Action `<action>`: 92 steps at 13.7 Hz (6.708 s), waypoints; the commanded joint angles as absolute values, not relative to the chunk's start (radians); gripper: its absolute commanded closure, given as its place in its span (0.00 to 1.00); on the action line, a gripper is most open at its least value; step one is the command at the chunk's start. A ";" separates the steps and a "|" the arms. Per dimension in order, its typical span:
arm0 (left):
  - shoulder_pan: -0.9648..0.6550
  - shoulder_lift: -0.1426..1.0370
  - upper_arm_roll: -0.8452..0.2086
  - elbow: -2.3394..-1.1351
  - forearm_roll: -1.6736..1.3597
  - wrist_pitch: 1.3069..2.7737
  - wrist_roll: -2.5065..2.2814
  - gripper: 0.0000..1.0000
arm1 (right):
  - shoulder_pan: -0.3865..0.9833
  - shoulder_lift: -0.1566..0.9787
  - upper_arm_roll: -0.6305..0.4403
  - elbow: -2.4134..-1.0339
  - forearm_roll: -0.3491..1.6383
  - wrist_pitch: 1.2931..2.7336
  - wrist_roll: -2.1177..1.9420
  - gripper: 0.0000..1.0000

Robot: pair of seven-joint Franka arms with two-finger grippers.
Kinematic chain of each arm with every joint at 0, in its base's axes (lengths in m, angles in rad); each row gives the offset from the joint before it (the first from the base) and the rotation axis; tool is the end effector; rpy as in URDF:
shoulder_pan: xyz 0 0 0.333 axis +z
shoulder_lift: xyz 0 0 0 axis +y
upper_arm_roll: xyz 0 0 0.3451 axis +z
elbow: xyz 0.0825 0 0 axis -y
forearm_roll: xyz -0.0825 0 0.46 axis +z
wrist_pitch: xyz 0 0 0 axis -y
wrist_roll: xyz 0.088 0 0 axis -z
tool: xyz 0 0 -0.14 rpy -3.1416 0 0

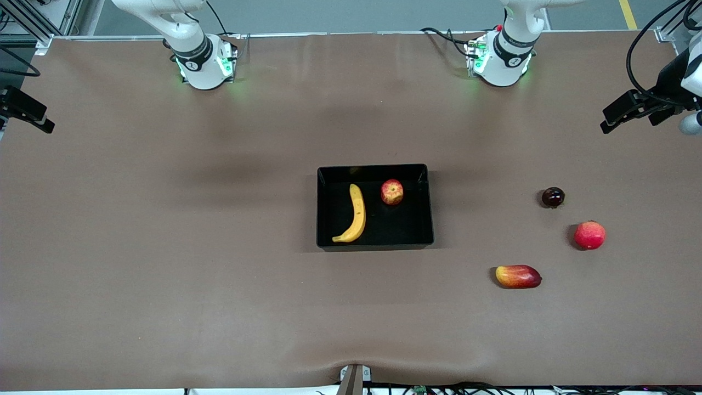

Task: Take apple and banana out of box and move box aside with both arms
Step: 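Reach the left gripper into the black tray toward the yellow-red apple, then grasp the yellow-red apple with the left gripper and lift it out, then carry the apple beside the red apple and open the left gripper, then move the left gripper back into the tray over the banana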

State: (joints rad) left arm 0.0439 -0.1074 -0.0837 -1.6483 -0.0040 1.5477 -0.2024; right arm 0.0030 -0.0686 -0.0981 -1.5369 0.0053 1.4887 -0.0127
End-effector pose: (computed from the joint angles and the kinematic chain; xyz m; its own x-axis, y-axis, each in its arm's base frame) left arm 0.5908 -0.0266 0.6415 0.9867 0.1622 0.0073 0.1622 -0.9867 -0.0036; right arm 0.5959 -0.0582 0.6737 0.9964 -0.0818 0.0202 -0.0815 -0.9966 -0.0117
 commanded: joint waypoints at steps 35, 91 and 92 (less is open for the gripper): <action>-0.474 0.710 -0.295 -1.623 0.212 2.091 -0.956 0.32 | -0.015 -0.009 -0.092 -1.506 -0.006 1.497 -0.009 0.00; -0.581 0.939 -0.253 -1.313 0.328 2.290 -1.092 0.00 | -0.029 0.029 -0.089 -1.506 0.002 1.511 -0.015 0.00; -0.590 0.955 -0.253 -1.313 0.331 2.321 -1.092 0.00 | -0.025 0.029 -0.089 -1.506 -0.005 1.511 -0.017 0.00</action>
